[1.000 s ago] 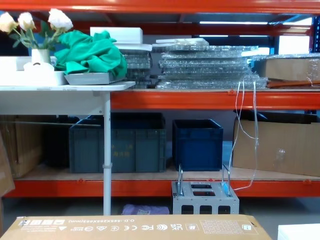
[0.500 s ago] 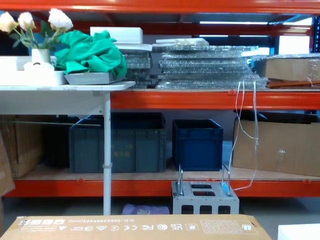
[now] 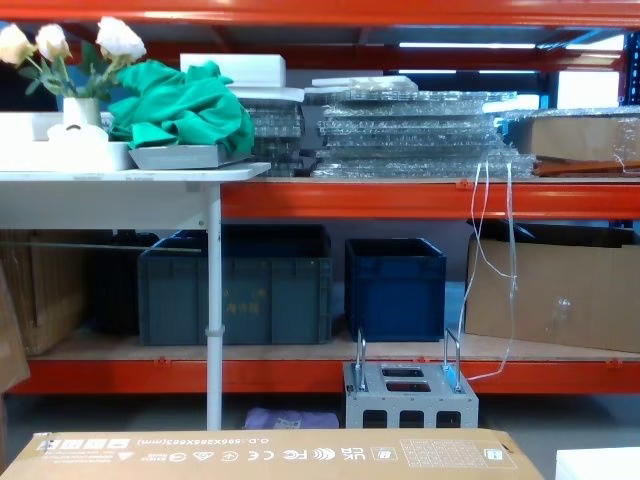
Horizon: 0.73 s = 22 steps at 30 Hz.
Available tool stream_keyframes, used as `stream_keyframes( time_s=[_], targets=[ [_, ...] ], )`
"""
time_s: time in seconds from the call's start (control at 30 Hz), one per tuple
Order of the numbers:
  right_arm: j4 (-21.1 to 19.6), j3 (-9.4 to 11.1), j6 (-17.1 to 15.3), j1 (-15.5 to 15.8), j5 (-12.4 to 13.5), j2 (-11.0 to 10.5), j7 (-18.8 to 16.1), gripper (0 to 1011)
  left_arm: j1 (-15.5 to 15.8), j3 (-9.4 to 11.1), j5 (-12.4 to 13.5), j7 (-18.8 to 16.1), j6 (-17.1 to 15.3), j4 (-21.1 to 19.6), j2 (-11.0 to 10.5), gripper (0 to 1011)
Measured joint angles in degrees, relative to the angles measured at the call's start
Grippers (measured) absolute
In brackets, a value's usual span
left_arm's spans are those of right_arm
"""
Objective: Use one hand to grasp the basket and place it at the designated location.
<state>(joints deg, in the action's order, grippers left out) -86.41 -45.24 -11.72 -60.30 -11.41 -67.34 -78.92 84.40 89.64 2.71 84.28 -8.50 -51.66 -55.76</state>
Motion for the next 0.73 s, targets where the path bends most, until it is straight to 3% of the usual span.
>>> stream_keyframes(
  time_s=[0.73],
  targets=[
    [0.0,0.0,0.0,0.0,0.0,0.0,0.0,1000,0.0,0.0,0.0,0.0,0.0,0.0,0.0,0]
  ],
)
